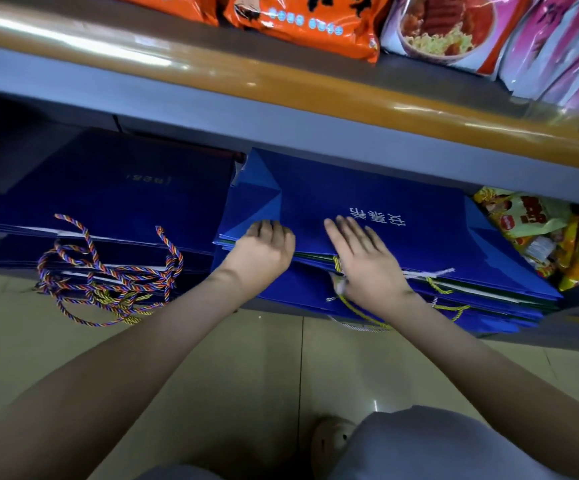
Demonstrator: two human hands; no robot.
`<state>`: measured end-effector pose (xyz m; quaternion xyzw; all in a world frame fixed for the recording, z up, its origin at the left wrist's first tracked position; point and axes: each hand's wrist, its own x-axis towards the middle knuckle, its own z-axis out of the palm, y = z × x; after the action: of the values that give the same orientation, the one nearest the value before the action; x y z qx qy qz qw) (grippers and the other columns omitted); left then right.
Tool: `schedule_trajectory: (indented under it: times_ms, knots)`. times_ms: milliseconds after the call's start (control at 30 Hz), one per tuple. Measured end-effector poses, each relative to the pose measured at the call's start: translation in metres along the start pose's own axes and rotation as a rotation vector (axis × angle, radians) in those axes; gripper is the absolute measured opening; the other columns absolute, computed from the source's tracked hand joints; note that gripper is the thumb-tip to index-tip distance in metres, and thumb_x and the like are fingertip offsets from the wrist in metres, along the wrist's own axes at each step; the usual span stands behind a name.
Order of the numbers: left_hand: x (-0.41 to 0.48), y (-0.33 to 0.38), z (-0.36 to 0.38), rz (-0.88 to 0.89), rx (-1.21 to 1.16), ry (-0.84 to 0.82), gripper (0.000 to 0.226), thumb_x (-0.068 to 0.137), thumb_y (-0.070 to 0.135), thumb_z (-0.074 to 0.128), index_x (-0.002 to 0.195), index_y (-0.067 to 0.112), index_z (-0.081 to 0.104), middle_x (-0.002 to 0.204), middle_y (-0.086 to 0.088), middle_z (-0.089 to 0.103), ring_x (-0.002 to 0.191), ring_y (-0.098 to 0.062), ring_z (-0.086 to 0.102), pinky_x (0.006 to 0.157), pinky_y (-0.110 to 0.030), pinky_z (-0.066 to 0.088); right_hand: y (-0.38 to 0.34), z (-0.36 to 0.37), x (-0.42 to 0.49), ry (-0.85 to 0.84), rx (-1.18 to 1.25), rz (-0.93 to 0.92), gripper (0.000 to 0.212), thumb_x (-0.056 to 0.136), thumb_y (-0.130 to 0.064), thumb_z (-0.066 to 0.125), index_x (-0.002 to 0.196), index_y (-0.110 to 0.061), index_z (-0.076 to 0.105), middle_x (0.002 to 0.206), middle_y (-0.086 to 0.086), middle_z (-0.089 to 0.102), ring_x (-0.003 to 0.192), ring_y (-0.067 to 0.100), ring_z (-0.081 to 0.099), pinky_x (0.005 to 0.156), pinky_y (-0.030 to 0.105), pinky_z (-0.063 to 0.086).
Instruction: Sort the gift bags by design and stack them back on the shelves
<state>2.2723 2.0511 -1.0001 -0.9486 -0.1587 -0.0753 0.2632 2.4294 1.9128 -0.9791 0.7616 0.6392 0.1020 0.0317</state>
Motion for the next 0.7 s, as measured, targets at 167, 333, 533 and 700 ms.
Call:
schedule_trajectory:
  times_ms: [167, 333, 533, 700]
  knots:
    - [0.002, -0.015, -0.003, -0.045, -0.047, 0.09, 0.034, 0.073, 0.016, 0.07, 0.101, 0.001, 0.06, 0.096, -0.017, 0.068, 0.088, -0.03, 0.066, 0.084, -0.038, 0.054, -0.009, -0.002, 0.025, -0.048, -0.086, -0.017, 0.085, 0.042, -0.006, 0.088, 0.123, -0.005, 0.061, 0.109, 0.02, 0.068, 0.098, 0.036, 0.067, 0.081, 0.044, 0.057]
    - [-0.017, -0.032, -0.014, -0.43, -0.14, -0.178, 0.093, 0.073, 0.05, 0.07, 0.144, 0.008, 0.029, 0.15, -0.025, 0.027, 0.134, -0.043, 0.033, 0.109, -0.054, 0.026, -0.01, 0.006, 0.015, -0.033, -0.095, -0.052, 0.108, 0.046, -0.002, 0.086, 0.14, -0.009, 0.033, 0.119, 0.016, 0.065, 0.111, 0.032, 0.062, 0.094, 0.042, 0.05]
    - [-0.031, -0.022, -0.008, -0.367, -0.113, -0.468, 0.075, 0.045, 0.038, 0.084, 0.115, 0.013, 0.069, 0.097, -0.017, 0.071, 0.064, -0.016, 0.065, 0.042, -0.02, 0.045, -0.022, -0.026, 0.001, -0.379, -0.06, -0.053, 0.1, 0.085, -0.009, 0.055, 0.149, -0.023, -0.02, 0.16, 0.003, -0.013, 0.147, 0.021, -0.012, 0.118, 0.041, -0.004]
    - [-0.023, -0.025, -0.015, -0.357, 0.012, -0.317, 0.052, 0.057, 0.006, 0.053, 0.105, 0.008, 0.073, 0.09, -0.016, 0.072, 0.06, -0.018, 0.064, 0.046, -0.022, 0.048, -0.022, -0.067, 0.016, -0.572, 0.288, -0.068, 0.094, 0.085, -0.014, 0.05, 0.151, -0.032, -0.014, 0.159, -0.004, -0.018, 0.144, 0.013, -0.021, 0.118, 0.035, -0.011]
